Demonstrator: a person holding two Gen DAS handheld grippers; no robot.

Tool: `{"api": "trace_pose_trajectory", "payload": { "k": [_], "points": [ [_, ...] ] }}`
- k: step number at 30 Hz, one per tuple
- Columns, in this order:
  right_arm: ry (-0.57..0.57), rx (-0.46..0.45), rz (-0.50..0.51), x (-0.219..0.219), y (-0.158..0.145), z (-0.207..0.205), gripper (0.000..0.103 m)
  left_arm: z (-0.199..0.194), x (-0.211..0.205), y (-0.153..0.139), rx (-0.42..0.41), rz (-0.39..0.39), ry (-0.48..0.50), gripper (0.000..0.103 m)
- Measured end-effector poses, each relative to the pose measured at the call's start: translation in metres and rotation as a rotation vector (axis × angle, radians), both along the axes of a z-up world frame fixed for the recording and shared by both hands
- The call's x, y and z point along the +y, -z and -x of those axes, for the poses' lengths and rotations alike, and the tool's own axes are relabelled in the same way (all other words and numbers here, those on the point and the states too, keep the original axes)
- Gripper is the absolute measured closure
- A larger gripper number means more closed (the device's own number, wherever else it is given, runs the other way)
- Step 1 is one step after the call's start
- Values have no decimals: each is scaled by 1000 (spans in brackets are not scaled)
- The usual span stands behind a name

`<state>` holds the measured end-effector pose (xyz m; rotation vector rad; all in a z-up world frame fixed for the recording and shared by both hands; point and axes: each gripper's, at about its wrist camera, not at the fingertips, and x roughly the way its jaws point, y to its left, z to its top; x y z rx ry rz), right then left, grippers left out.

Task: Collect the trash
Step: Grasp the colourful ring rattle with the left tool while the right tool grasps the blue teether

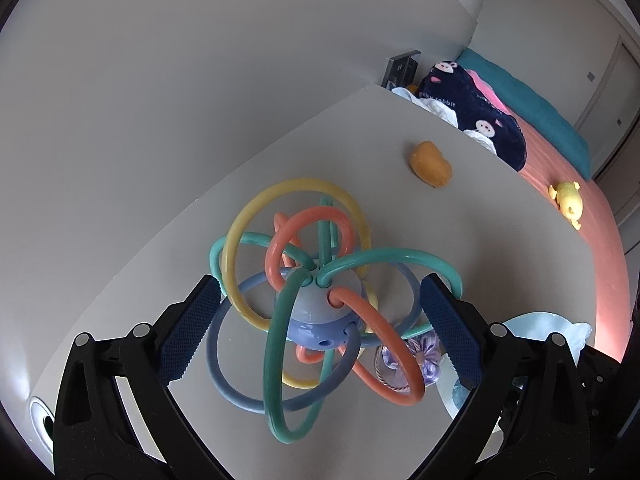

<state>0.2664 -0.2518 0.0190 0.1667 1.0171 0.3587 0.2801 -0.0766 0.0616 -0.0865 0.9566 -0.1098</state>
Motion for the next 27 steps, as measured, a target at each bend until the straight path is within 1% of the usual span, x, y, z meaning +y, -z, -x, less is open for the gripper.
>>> {"api": "trace_pose_trajectory", "payload": {
  "k": [1, 2, 3, 4, 5, 6, 7, 10, 13, 16, 22, 27],
  "points": [
    [0, 4, -5, -1, 0, 1, 44, 1, 1, 1, 4, 6, 5, 11],
    [3, 6, -9, -2, 0, 2, 44, 1, 1, 2, 9, 14, 10, 16],
    [7, 9, -16, -3, 0, 3, 44, 1, 0, 3, 12, 25, 18, 26],
    [13, 13, -27, -5, 0, 4, 45, 2, -1, 3, 18, 51, 40, 31],
    [16, 14, -34, -7, 0, 5, 45, 3, -1, 3, 29, 71, 54, 44],
    [18, 14, -40, -8, -1, 7, 45, 4, -2, 3, 31, 69, 56, 52],
    [23, 12, -51, -10, -3, 9, 45, 7, -3, 1, 20, 52, 58, 58],
    [29, 9, -79, -16, -9, 15, 45, 13, 1, -2, 16, 90, 70, 58],
    [37, -3, -98, -22, -20, 21, 46, 17, 4, -2, 33, 142, 82, 58],
    [47, -17, -118, -29, -30, 27, 46, 26, 0, -10, 15, 145, 95, 58],
    [72, -46, -138, -48, -47, 44, 47, 48, -16, -45, -45, 136, 124, 58],
    [91, -65, -163, -60, -59, 57, 47, 61, -28, -64, -71, 124, 145, 58]
  ]
}}
